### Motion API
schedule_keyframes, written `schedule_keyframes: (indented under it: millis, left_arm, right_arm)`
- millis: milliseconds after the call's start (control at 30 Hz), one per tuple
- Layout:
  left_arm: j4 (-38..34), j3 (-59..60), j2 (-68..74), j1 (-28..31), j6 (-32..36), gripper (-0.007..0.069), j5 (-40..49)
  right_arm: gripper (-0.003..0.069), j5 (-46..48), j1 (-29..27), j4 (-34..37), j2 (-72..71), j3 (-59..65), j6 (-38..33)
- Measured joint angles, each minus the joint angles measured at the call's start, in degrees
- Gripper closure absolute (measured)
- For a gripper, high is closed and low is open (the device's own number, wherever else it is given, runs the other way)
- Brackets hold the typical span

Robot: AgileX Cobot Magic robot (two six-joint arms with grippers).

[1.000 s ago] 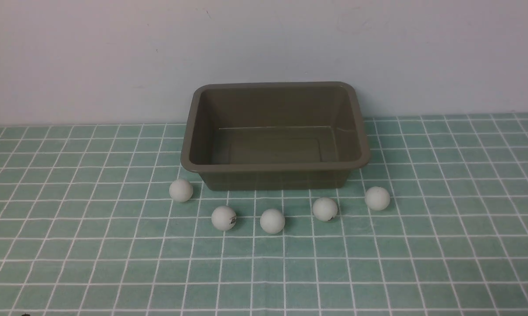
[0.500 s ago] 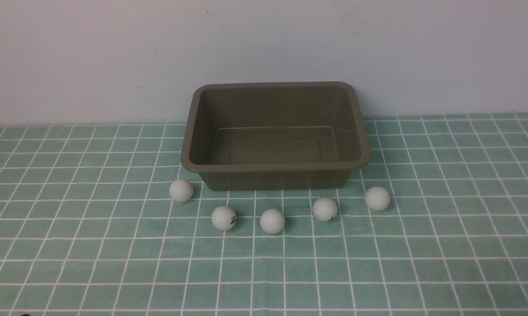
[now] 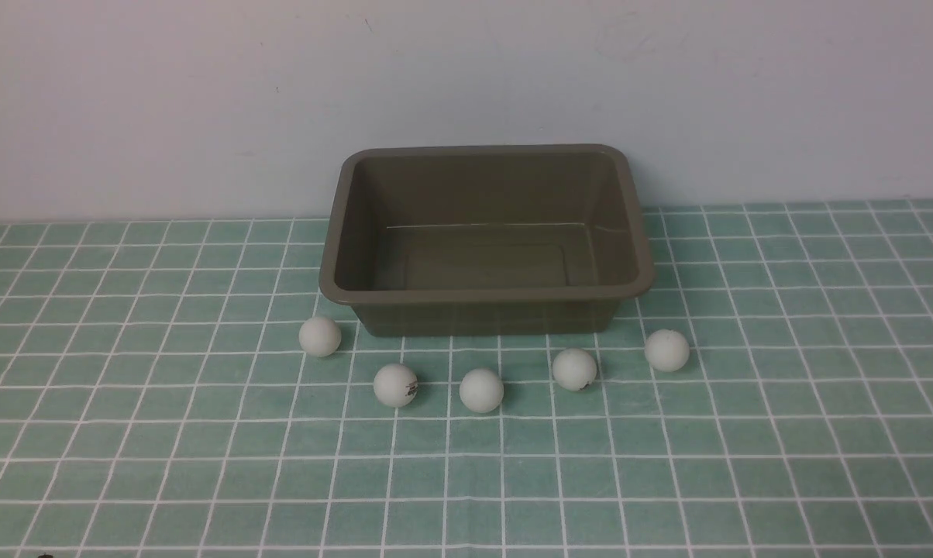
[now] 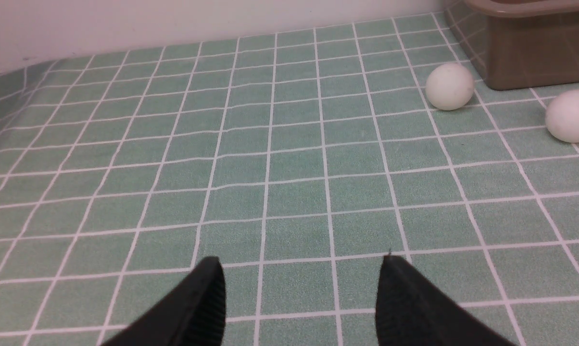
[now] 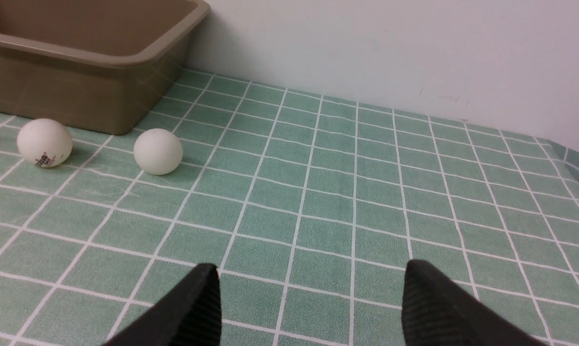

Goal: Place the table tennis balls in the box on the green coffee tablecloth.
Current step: 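Reach for and grasp a ping pong ball on the table beside the basket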

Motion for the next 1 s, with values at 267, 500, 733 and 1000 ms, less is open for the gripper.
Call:
schedule_keyframes:
  millis: [267, 500, 733, 1000]
  left_arm:
    - [0.0, 0.0, 0.0, 0.0, 0.0, 0.0241, 0.0]
    - [0.0, 0.0, 0.0, 0.0, 0.0, 0.0241, 0.0]
    - [0.0, 0.0, 0.0, 0.0, 0.0, 0.0241, 0.0]
    - [0.0, 0.0, 0.0, 0.0, 0.0, 0.0241, 0.0]
  right_arm:
    - [0.0197, -0.05, 0.0, -0.01, 0.0, 0.0, -0.17]
    - [0.0197, 0.89, 0.0, 2.07, 0.0, -2.91, 2.39]
    - [0.0197, 8.4, 0.0, 5.23, -0.01, -18.15, 4.68]
    - [0.0197, 31.34, 0.0, 7.19, -0.06, -32.45, 5.54]
